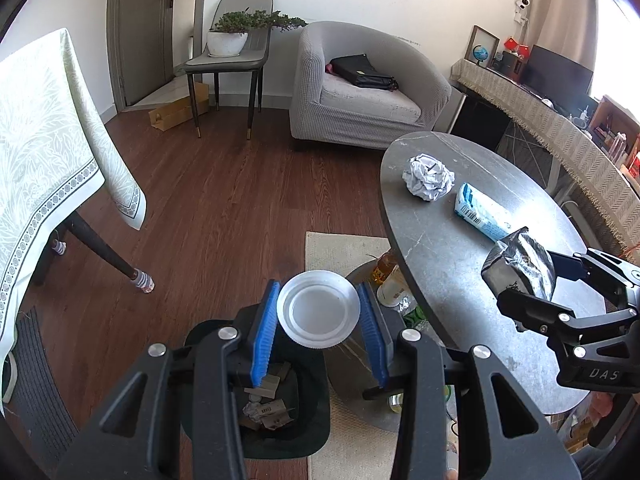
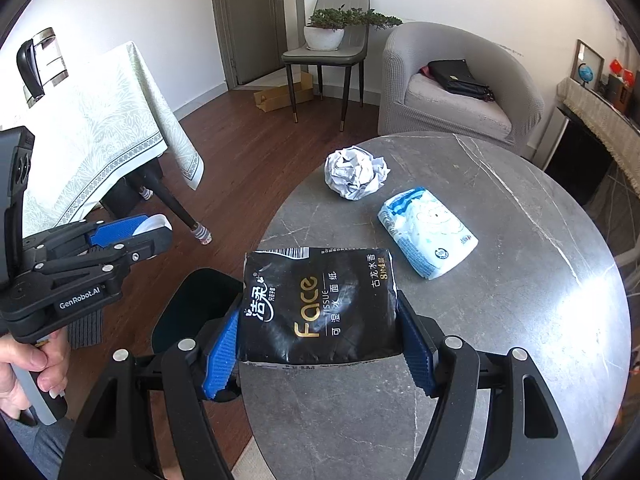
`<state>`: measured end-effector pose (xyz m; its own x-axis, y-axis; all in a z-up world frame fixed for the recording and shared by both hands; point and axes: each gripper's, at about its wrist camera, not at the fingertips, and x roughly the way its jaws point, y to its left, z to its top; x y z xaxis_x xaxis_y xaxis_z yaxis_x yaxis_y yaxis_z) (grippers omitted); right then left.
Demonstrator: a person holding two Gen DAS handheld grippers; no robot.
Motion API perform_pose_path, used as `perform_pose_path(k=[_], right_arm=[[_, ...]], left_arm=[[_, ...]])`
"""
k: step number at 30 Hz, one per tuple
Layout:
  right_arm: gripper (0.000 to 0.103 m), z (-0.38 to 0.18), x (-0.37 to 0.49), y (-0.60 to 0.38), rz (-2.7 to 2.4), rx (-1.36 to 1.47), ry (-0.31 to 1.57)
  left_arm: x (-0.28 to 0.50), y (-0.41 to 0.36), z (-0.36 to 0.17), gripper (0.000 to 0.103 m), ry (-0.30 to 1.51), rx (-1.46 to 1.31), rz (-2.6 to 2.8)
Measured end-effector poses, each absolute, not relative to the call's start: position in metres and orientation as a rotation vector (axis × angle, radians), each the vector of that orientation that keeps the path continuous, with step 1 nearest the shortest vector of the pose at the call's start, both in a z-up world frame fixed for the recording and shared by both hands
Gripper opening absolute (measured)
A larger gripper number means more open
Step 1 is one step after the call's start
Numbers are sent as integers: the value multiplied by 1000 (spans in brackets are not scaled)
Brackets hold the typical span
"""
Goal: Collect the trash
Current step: 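Carry the lid to the bin with left tool while right tool grasps black pack, then open the left tool to drop the white lid into the bin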
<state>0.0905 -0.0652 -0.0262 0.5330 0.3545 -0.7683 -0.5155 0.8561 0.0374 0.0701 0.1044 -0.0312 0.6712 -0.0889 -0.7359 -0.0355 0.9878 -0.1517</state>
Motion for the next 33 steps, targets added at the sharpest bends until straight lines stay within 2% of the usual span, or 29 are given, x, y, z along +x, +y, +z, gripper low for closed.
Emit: perform_pose_path(k=[17, 26, 33], right_arm=[[71, -29, 83, -8, 641, -236, 863], [71, -49, 88, 26, 664, -245, 916], [71, -67, 96, 42, 660, -241, 961]], left_arm=[[63, 141, -96, 42, 1060, -185, 40], [54, 146, -150, 42, 1221, -187, 45], [50, 153, -161, 42, 1252, -224, 58]])
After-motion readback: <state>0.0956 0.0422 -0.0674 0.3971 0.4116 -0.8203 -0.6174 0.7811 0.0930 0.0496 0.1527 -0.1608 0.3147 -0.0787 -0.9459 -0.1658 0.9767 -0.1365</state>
